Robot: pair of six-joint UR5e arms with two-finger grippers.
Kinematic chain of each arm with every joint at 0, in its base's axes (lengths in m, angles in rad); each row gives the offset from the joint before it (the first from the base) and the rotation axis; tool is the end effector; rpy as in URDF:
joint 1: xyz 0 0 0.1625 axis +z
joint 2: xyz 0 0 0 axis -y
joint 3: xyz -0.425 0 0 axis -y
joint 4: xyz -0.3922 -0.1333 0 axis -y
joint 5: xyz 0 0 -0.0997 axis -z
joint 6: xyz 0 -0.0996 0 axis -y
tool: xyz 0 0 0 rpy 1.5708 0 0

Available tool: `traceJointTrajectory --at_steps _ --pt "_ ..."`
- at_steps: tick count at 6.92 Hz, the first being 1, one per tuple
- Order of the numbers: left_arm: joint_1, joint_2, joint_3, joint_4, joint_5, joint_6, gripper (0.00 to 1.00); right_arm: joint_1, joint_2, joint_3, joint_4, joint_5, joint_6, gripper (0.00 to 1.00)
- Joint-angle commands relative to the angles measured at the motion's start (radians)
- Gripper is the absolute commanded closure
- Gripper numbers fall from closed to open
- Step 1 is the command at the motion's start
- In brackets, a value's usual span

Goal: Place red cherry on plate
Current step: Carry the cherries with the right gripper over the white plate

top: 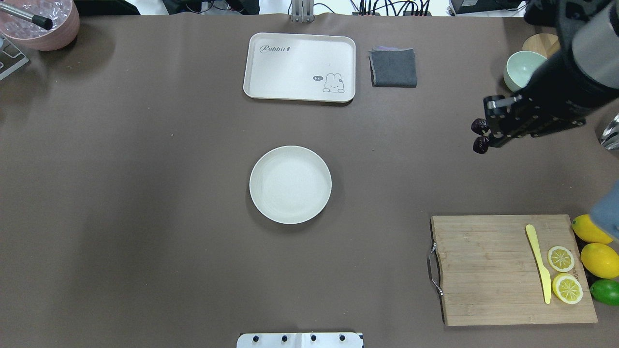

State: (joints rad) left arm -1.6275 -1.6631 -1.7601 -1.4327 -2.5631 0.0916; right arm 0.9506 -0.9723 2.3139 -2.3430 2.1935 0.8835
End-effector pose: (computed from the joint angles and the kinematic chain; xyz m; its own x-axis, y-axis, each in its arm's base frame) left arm -0.0794 -0.5187 0.5163 0.5555 0.1786 -0.8121 0.0053 0.9759 0.2182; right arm -0.2039 -0.4149 0.1461 0.6818 0.0679 0.7284 -0.0591 0.9975 -0.0376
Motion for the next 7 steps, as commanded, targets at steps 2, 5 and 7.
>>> traceJointTrajectory --at_steps 2,5,7 --pt "0.002 -0.004 0.002 0.0 0.0 -0.001 0.02 -0.125 0.375 -0.377 -0.096 -0.157 0.07 1.0" --pt "0.002 -0.007 0.001 -0.009 -0.002 -0.032 0.02 -0.271 0.454 -0.609 0.121 -0.242 0.248 1.0" --pt "0.002 -0.01 -0.002 -0.009 0.0 -0.047 0.02 -0.349 0.451 -0.75 0.29 -0.293 0.316 1.0"
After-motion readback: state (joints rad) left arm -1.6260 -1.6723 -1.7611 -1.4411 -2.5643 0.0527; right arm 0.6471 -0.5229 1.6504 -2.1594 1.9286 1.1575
